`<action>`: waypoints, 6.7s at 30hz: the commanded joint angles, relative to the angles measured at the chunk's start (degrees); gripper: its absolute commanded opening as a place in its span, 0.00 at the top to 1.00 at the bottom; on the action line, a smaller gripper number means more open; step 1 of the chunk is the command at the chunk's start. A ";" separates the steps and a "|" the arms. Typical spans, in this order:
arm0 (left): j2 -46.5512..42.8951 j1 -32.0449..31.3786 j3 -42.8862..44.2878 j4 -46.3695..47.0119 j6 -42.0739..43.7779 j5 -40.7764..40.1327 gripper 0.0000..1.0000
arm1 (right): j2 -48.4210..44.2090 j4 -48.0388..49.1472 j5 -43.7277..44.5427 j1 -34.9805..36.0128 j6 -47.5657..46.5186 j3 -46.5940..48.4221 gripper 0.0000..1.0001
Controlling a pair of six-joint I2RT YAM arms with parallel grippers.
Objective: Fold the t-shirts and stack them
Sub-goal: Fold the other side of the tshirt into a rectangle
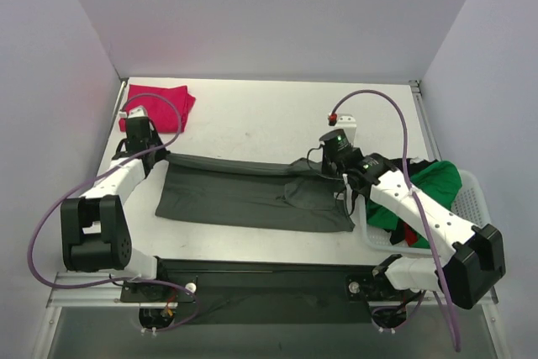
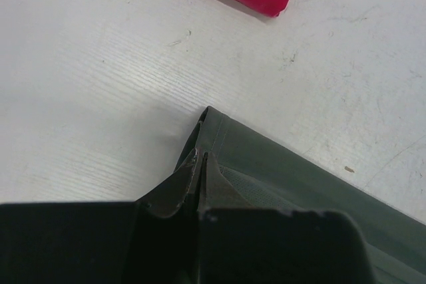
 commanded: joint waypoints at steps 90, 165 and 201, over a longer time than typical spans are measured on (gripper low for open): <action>-27.93 -10.67 -19.60 3.05 -5.82 -12.68 0.18 | 11.95 21.58 -21.74 11.15 8.96 -13.20 0.62; -19.40 -12.96 -18.55 7.27 -5.64 -10.48 0.17 | 15.03 13.84 -5.13 20.03 9.31 -10.30 0.60; 4.24 -8.30 -11.69 18.17 -11.71 1.21 0.16 | 21.79 7.51 -0.91 -10.37 0.78 -2.30 0.55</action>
